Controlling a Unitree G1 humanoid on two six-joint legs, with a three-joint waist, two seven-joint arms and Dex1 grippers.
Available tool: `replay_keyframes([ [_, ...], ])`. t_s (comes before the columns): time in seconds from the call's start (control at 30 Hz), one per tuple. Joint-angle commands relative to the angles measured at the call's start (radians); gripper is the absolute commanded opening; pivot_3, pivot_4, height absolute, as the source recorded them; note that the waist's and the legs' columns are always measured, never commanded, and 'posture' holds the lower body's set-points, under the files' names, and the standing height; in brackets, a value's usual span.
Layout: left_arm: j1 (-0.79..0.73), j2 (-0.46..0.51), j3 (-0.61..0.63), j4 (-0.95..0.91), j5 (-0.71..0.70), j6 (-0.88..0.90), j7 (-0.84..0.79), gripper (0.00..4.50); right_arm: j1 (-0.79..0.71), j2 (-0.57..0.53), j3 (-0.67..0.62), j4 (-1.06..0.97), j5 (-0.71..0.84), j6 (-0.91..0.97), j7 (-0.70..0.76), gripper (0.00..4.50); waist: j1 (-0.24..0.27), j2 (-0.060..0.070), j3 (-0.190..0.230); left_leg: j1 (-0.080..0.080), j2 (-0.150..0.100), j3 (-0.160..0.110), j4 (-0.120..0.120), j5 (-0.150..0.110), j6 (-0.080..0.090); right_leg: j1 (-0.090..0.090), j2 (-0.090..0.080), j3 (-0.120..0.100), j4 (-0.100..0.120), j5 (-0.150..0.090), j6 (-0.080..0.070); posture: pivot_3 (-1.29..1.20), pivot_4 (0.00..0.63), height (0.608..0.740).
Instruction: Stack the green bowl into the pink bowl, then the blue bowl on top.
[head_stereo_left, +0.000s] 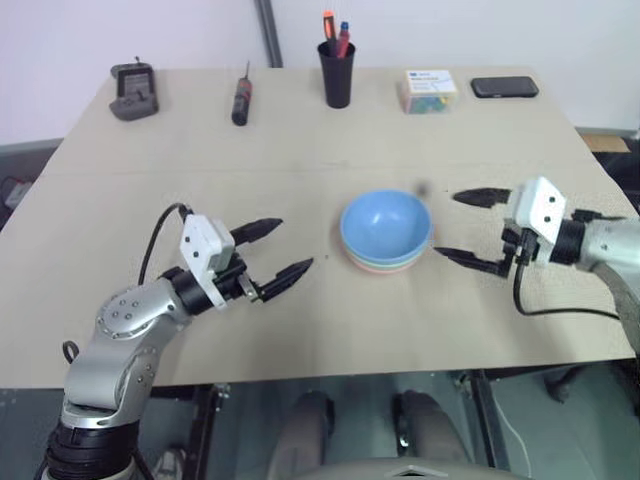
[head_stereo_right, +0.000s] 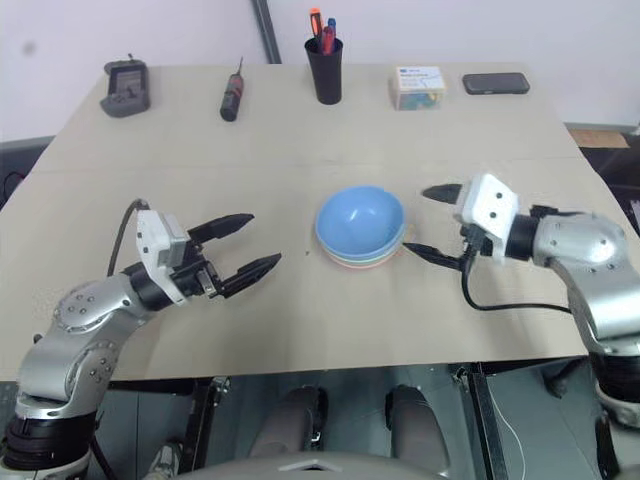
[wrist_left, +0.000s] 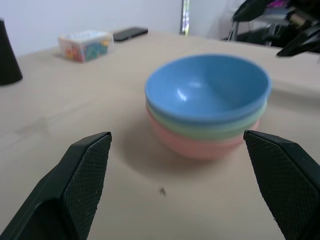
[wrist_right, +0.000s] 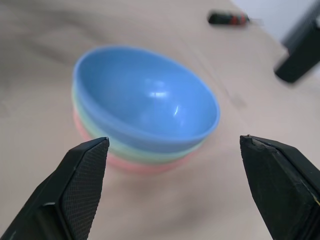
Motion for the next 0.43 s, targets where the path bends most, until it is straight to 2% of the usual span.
replay_keyframes([
  [0.03,0.033,0.025,0.042,-0.038,-0.048,0.017,-0.024,4.5,0.147,0.022,-0.15,-0.016,0.072,0.03,-0.033,4.42,0.002,0.0,0.0,0.002,0.001,-0.001,0.0,0.0,0.0,0.004,0.0,-0.003,-0.003,0.0,0.0,0.0,0.15,0.74],
  [0.13,0.064,0.044,0.076,-0.035,-0.02,-0.002,-0.017,4.5,0.244,0.021,-0.228,-0.001,0.043,-0.025,-0.057,4.42,-0.003,0.0,0.0,0.002,0.0,0.0,0.0,0.0,0.0,0.004,0.0,-0.001,-0.003,0.0,0.0,0.0,0.15,0.74],
  [0.27,0.128,0.099,0.148,-0.022,-0.048,0.004,-0.081,4.5,0.325,0.006,-0.332,-0.038,0.116,0.019,-0.037,4.42,-0.009,0.001,0.0,0.003,0.001,0.001,0.0,0.0,0.0,0.004,0.002,-0.001,-0.003,0.0,0.0,0.0,0.15,0.74],
  [0.43,0.18,0.152,0.225,0.014,-0.102,0.021,-0.173,4.5,0.354,-0.017,-0.37,-0.055,0.141,0.026,-0.032,4.42,-0.005,0.001,0.0,0.003,0.002,0.002,0.0,0.0,0.0,0.005,0.002,-0.001,-0.003,0.0,0.0,0.0,0.15,0.74],
])
